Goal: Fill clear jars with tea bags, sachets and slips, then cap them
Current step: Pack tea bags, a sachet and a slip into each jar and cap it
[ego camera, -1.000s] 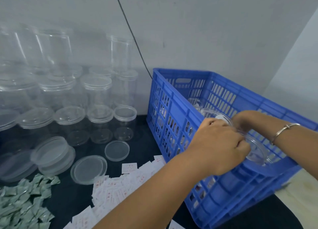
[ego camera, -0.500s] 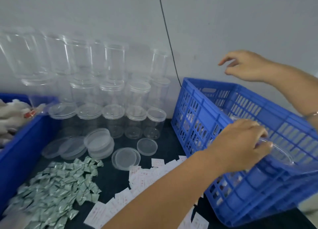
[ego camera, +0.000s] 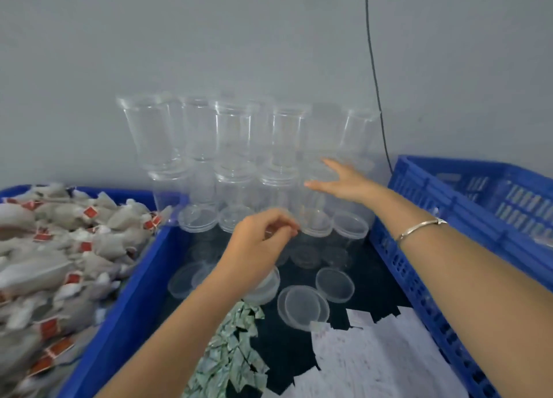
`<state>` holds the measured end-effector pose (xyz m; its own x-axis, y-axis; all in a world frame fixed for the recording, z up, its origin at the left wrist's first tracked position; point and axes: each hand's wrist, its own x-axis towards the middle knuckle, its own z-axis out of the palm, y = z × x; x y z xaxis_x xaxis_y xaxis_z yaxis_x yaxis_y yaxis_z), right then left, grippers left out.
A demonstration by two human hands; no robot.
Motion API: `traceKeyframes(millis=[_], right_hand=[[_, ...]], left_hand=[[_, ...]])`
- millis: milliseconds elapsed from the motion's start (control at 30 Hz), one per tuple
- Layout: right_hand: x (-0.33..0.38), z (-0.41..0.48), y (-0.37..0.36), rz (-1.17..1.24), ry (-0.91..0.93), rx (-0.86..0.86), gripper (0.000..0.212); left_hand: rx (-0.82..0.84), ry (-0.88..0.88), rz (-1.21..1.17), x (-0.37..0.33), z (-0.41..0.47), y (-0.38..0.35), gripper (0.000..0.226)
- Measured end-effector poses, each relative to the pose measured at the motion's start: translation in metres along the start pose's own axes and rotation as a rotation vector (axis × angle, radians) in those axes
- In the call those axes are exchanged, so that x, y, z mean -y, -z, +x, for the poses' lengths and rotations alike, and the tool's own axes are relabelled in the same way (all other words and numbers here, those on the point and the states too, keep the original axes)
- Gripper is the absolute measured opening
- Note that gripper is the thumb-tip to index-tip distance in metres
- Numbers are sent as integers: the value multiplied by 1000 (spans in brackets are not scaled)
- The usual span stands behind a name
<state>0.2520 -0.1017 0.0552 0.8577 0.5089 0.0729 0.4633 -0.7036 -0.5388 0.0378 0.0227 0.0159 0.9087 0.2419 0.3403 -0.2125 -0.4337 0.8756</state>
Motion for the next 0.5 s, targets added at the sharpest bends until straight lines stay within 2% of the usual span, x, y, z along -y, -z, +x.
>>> traceKeyframes(millis=[167, 300, 367, 400, 500], right_hand=[[3, 8, -23, 65, -40, -239, 71], [11, -26, -10, -1, -62, -362, 74], [20, -54, -1, 15, -53, -368, 80], [25, -71, 4, 41, -36, -341, 82], [44, -128, 9, -4, 39, -215, 83]], left_hand=[[8, 59, -5, 13, -5, 8, 22], [13, 63, -40, 6, -13, 1, 20], [33, 63, -26, 2, -21, -6, 17], [40, 76, -29, 0, -26, -10, 27], [52, 99, -51, -4, -43, -21, 79]])
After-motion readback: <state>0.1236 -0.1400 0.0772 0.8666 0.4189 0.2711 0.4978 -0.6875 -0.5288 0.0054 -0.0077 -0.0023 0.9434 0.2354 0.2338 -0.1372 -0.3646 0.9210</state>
